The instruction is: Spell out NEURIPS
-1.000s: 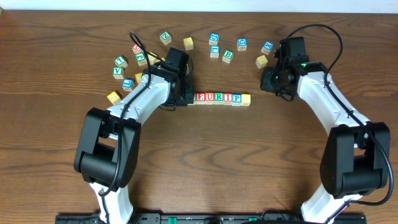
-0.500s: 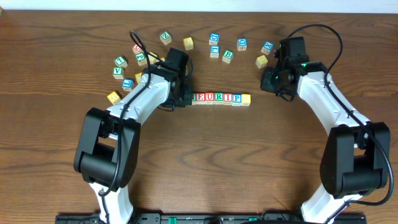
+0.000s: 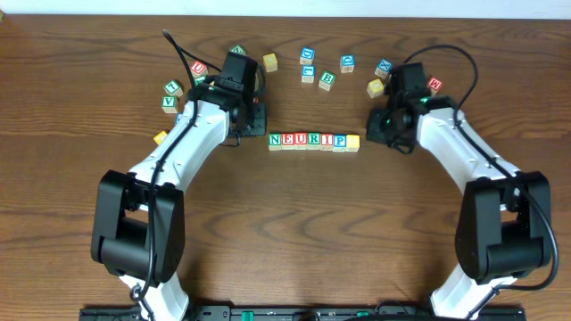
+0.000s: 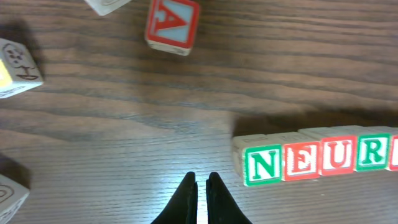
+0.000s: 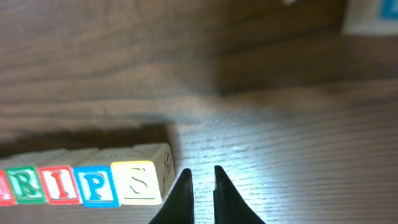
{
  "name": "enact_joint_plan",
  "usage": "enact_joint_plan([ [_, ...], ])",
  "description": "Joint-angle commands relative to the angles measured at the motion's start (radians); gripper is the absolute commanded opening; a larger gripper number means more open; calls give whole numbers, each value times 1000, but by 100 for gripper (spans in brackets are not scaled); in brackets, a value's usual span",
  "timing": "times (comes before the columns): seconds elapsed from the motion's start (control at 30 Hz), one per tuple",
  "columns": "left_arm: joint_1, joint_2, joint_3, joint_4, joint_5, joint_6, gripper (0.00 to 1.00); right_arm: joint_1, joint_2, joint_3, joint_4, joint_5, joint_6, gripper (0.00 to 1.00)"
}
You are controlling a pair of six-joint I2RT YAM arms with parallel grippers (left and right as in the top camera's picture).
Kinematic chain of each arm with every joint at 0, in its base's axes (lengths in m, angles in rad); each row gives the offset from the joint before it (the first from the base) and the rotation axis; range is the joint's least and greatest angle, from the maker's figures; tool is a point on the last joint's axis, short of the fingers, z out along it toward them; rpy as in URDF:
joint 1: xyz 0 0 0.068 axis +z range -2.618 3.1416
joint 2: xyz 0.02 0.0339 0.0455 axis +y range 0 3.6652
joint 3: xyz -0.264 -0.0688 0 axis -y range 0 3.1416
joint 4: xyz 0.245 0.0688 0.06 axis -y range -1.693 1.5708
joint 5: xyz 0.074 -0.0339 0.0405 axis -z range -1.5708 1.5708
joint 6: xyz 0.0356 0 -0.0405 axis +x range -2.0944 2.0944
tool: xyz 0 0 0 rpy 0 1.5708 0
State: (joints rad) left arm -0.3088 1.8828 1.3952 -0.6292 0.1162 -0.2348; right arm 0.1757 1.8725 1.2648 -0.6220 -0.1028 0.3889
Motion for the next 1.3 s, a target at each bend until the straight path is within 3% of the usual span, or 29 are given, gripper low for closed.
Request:
enact_joint_plan([
  [0.0,17,-9,15,-6,-39,13,8,13,22,-44,46,9,26,6],
  [0.37,24,-9,15,-5,-39,13,7,16,24,-75,114,44,42,7],
  [1.27,24,-9,15,-6,-39,13,8,41,45,-75,137,-54,-71,11],
])
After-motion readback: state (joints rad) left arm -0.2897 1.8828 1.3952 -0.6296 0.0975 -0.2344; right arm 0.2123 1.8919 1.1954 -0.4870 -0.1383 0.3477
